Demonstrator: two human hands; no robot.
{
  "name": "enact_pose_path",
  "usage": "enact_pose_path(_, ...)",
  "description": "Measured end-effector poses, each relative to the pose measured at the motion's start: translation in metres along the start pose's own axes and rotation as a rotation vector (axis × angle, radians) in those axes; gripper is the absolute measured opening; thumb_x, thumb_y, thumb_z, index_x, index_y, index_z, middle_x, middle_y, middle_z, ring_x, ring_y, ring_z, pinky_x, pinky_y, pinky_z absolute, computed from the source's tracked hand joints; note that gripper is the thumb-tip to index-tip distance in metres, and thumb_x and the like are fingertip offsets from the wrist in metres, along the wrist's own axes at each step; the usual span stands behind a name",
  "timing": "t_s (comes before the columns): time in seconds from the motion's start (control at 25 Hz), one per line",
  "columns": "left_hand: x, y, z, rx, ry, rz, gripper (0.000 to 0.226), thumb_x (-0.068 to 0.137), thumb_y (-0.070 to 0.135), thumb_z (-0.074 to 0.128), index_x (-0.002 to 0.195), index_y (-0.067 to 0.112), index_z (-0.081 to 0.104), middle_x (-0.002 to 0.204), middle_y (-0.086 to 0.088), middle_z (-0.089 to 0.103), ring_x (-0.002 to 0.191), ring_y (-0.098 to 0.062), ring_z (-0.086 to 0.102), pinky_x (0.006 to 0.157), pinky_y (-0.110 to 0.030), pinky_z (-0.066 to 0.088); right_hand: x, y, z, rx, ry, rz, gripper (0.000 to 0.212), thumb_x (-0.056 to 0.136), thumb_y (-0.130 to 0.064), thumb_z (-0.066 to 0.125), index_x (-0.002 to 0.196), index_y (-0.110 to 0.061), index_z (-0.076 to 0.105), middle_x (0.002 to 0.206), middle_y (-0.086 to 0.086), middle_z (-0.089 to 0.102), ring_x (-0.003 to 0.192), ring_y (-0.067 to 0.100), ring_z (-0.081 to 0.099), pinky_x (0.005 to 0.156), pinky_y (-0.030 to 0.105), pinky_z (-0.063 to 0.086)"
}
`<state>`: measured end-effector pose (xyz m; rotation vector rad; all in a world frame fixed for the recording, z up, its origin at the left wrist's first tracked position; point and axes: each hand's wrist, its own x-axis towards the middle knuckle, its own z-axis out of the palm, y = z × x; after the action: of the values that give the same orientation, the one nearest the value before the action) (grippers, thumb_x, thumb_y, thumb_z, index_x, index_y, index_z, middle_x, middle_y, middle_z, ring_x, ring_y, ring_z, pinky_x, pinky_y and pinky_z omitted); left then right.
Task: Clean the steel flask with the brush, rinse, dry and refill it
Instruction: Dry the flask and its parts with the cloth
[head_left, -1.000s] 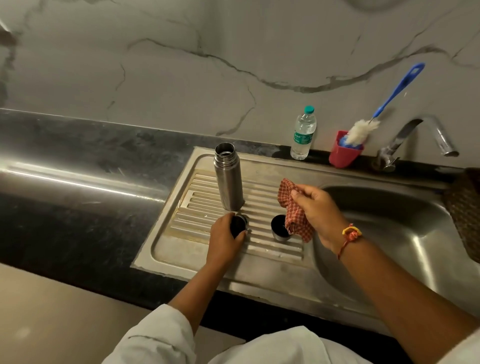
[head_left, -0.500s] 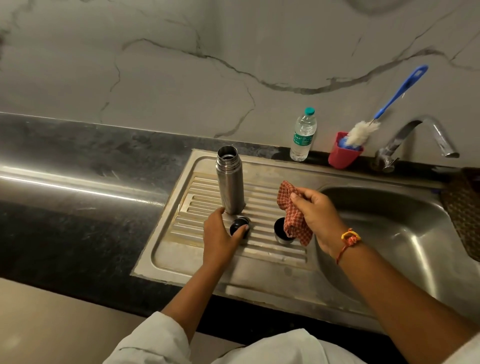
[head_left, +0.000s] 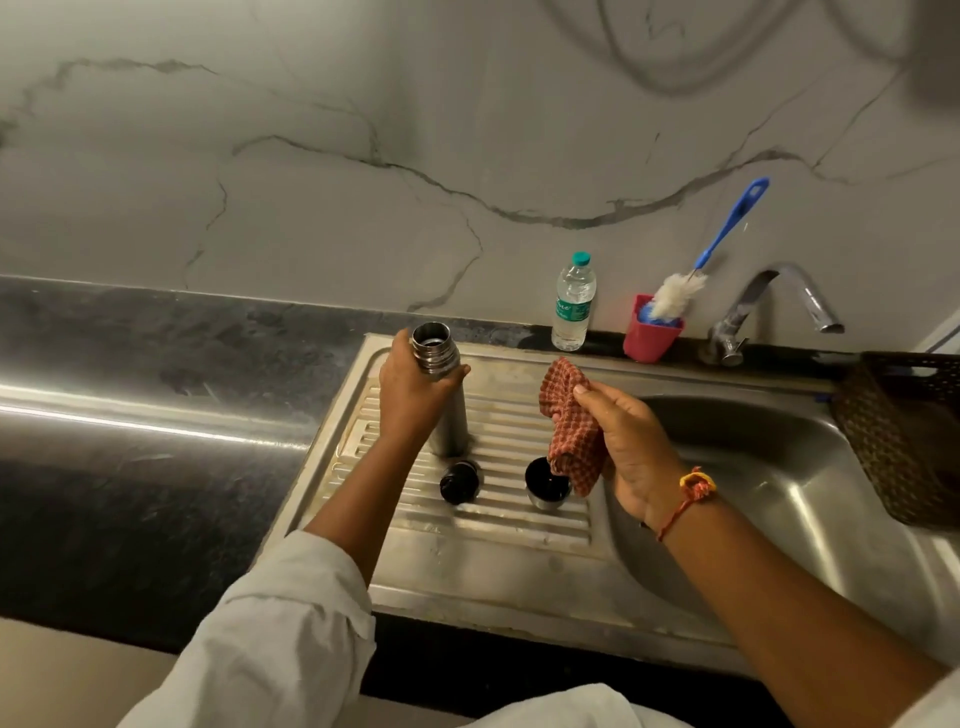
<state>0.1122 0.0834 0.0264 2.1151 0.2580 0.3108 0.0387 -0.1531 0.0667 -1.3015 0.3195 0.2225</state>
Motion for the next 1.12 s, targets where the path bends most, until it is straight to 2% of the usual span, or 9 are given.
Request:
enact_pose_path(0.12,-0.003,0.014,-0.003,-0.036,0.068,0.054,0.059,0.076,0.034,0.089,0.124,0.021,0.058,0.111,0.006,0.065,0.107,-0.021,0.065,0.089,-0.037,0.054,-0.009,-0.013,-0.009,0.026,-0.024,-0.044,0.034,0.092,-0.026,0.066,0.124,-0.017,0.064,0.113,0.009,0.07,0.101,0.023,0.067,0.071,0.028,0.057)
enact_pose_path(0.28,-0.019,0.067,-0.006,-0.237,0.217,0.123,0.067,0.077,0.042,0.087,0.13,0.023,0.051,0.114,0.007,0.065,0.101,-0.012,0.063,0.08,-0.017,0.047,-0.013,-0.029,-0.027,-0.056,0.026,-0.174,0.026,0.088,-0.028,0.072,0.114,-0.025,0.069,0.108,0.005,0.073,0.099,0.022,0.069,0.079,0.033,0.057)
enact_pose_path(0.4,-0.036,0.107,0.006,-0.453,0.133,0.143,0.068,0.077,0.047,0.086,0.132,0.031,0.047,0.12,0.006,0.063,0.109,-0.014,0.066,0.09,-0.031,0.058,-0.016,-0.044,-0.046,-0.107,0.132,-0.267,0.018,0.091,-0.035,0.068,0.108,-0.029,0.067,0.104,-0.001,0.072,0.1,0.021,0.068,0.086,0.037,0.057)
enact_pose_path(0.52,-0.061,0.14,0.037,-0.767,-0.022,-0.038,0.063,0.083,0.035,0.082,0.135,0.029,0.047,0.126,-0.002,0.059,0.114,-0.021,0.066,0.088,-0.042,0.062,-0.022,-0.058,-0.076,-0.275,0.246,-0.367,0.031,0.095,-0.039,0.062,0.126,-0.034,0.057,0.108,-0.009,0.064,0.1,0.015,0.062,0.087,0.036,0.054)
enact_pose_path(0.64,-0.091,0.162,0.08,-0.911,-0.155,-0.217,0.06,0.088,0.03,0.078,0.138,0.019,0.047,0.13,-0.01,0.059,0.114,-0.026,0.067,0.086,-0.044,0.063,-0.03,-0.071,-0.115,-0.32,0.317,-0.398,0.041,0.095,-0.039,0.062,0.135,-0.031,0.055,0.116,-0.005,0.06,0.105,0.018,0.059,0.091,0.038,0.052)
enact_pose_path(0.84,-0.125,0.186,0.142,-1.104,-0.328,-0.456,0.063,0.085,0.042,0.077,0.137,0.018,0.053,0.127,-0.015,0.068,0.113,-0.029,0.069,0.09,-0.042,0.061,-0.049,-0.076,-0.181,-0.397,0.365,-0.394,0.033,0.094,-0.039,0.063,0.126,-0.037,0.055,0.11,-0.011,0.059,0.102,0.015,0.059,0.073,0.024,0.048)
enact_pose_path(0.96,-0.148,0.197,0.178,-1.093,-0.445,-0.459,0.067,0.084,0.042,0.078,0.142,0.03,0.046,0.132,-0.014,0.065,0.115,-0.033,0.068,0.099,-0.053,0.056,-0.062,-0.073,-0.2,-0.416,0.363,-0.365,0.031,0.096,-0.039,0.059,0.126,-0.034,0.054,0.11,-0.006,0.06,0.094,0.01,0.059,0.063,0.018,0.044)
enact_pose_path(1.04,-0.158,0.201,0.198,-1.123,-0.486,-0.475,0.065,0.09,0.043,0.073,0.145,0.038,0.038,0.134,-0.014,0.063,0.116,-0.036,0.068,0.096,-0.058,0.056,-0.07,-0.073,-0.211,-0.476,0.351,-0.311,0.022,0.098,-0.041,0.056,0.119,-0.036,0.052,0.099,-0.012,0.057,0.084,0.002,0.056,0.054,0.011,0.042)
enact_pose_path(1.12,-0.158,0.206,0.211,-1.086,-0.501,-0.591,0.069,0.088,0.054,0.071,0.144,0.032,0.039,0.131,-0.017,0.063,0.113,-0.039,0.068,0.09,-0.059,0.058,-0.08,-0.077,-0.224,-0.524,0.317,-0.243,0.015,0.099,-0.044,0.054,0.111,-0.037,0.05,0.092,-0.014,0.055,0.079,0.002,0.056,0.05,0.01,0.043)
